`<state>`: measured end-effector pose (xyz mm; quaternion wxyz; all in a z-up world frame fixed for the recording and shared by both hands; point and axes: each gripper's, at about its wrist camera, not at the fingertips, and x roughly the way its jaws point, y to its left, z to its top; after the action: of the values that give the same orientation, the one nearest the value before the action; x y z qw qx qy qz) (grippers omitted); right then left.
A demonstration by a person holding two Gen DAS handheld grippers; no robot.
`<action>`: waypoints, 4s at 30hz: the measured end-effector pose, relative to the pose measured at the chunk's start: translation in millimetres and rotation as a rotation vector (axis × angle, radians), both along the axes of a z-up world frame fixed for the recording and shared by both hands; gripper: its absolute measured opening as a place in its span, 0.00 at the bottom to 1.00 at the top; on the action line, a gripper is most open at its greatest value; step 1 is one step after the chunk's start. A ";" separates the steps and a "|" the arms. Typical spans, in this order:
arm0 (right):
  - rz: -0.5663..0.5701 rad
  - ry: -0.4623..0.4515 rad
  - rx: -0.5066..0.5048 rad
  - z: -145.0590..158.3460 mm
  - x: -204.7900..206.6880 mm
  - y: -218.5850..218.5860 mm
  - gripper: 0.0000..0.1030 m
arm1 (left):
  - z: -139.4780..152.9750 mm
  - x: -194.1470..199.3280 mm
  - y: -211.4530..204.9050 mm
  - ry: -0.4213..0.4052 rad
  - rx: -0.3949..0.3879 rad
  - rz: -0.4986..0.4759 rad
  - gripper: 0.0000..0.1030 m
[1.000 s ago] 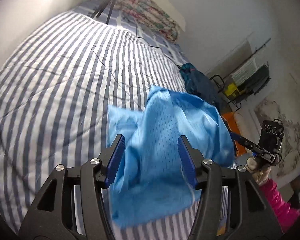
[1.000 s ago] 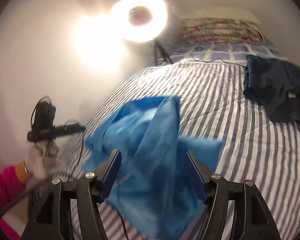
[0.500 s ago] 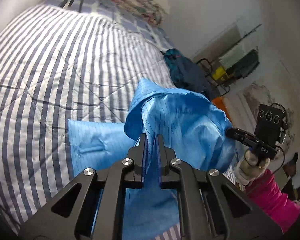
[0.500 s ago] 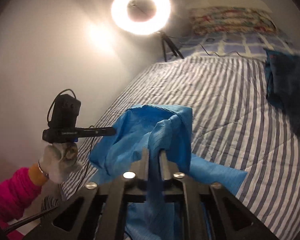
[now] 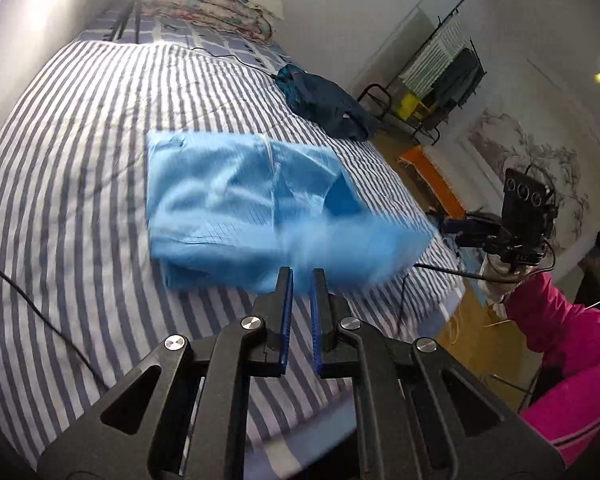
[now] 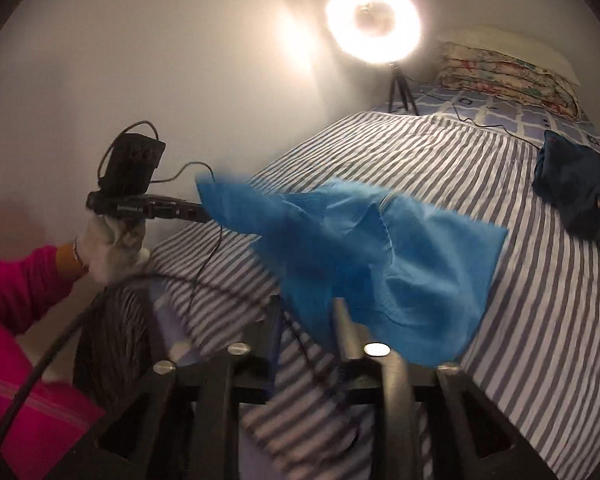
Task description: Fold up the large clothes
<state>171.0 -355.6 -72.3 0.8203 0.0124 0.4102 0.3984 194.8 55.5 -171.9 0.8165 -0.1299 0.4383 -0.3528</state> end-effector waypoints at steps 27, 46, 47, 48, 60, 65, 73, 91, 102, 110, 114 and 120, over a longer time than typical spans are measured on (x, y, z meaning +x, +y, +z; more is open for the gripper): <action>-0.438 0.346 0.309 -98.0 96.4 -83.8 0.00 | -80.8 104.0 7.6 0.277 -0.161 0.262 0.03; -0.462 0.395 0.258 -128.4 137.1 -80.5 0.01 | -85.8 106.7 1.0 0.240 0.068 0.251 0.06; -0.451 0.359 0.214 -122.1 139.3 -74.0 0.00 | -84.5 107.0 -4.7 0.236 0.084 0.248 0.06; -0.446 0.302 0.150 -112.6 140.4 -69.3 0.00 | -84.5 105.8 -7.4 0.235 0.106 0.245 0.11; -0.460 0.115 0.029 -72.9 142.8 -60.6 0.48 | -16.0 109.2 -30.7 0.000 0.163 0.249 0.25; -0.398 0.067 -0.005 -73.4 161.1 -14.4 0.36 | -16.5 148.9 -74.5 -0.038 0.182 0.194 0.25; -0.242 0.062 -0.158 -91.6 197.5 50.3 0.28 | -51.6 207.6 -139.3 -0.011 0.310 0.073 0.25; -0.350 -0.052 -0.181 -52.5 152.7 3.3 0.40 | -9.5 144.9 -97.0 -0.034 0.207 0.122 0.25; -0.464 -0.292 -0.048 95.9 -12.9 -44.5 0.65 | 118.5 -26.6 -48.3 -0.215 0.139 0.154 0.25; -0.494 -0.418 -0.043 166.8 -108.0 -66.4 0.70 | 215.9 -122.5 -44.5 -0.335 0.101 0.106 0.27; -0.495 -0.457 -0.038 196.1 -135.0 -72.9 0.70 | 247.8 -149.0 -44.0 -0.341 0.033 0.066 0.35; -0.471 -0.461 -0.040 210.0 -142.5 -72.1 0.70 | 267.3 -165.0 -48.1 -0.354 0.083 0.049 0.36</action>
<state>28.5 -427.7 137.7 0.9612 0.0003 0.2073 0.1818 29.9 7.4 95.4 0.8938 -0.0426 0.2987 -0.3319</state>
